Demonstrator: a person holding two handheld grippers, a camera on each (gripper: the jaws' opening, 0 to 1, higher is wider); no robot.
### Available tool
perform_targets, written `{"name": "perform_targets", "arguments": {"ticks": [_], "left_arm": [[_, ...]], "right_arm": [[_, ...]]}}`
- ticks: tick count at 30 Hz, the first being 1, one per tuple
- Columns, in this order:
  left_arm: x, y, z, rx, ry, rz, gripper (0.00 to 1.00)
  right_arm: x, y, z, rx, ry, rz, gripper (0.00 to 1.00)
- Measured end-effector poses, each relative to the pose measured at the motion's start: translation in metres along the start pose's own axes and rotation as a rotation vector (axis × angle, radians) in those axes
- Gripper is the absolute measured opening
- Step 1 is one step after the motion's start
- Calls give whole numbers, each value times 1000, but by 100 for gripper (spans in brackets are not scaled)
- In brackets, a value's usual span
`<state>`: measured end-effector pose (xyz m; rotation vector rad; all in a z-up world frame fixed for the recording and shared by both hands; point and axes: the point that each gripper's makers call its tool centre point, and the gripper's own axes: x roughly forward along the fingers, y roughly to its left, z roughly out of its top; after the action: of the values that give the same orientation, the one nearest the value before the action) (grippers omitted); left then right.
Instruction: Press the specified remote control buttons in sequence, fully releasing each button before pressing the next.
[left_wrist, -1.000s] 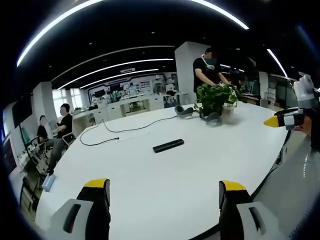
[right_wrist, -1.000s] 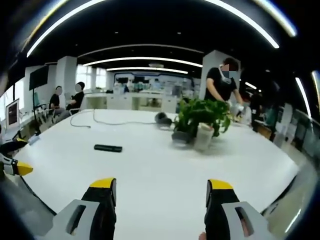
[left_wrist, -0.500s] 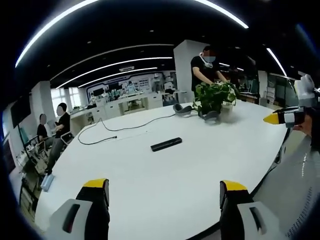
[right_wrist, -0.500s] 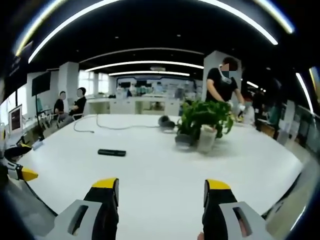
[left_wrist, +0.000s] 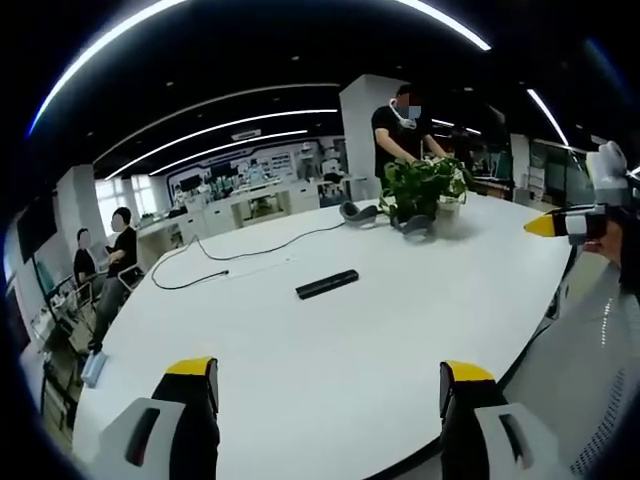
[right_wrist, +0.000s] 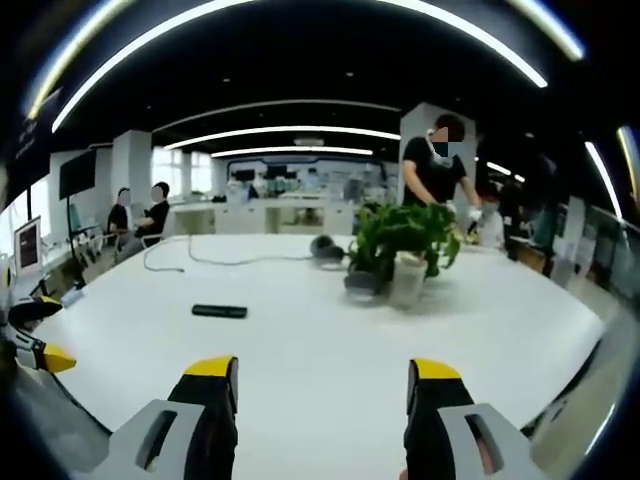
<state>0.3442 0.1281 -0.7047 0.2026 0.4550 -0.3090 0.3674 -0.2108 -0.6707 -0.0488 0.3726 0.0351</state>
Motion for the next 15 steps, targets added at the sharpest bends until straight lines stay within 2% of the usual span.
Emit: {"name": "perform_targets", "arguments": {"ticks": [15], "left_arm": [[-2,4,0,9,-1,25,95]], "right_arm": [[0,4,-3,-29,18,5,66]]}}
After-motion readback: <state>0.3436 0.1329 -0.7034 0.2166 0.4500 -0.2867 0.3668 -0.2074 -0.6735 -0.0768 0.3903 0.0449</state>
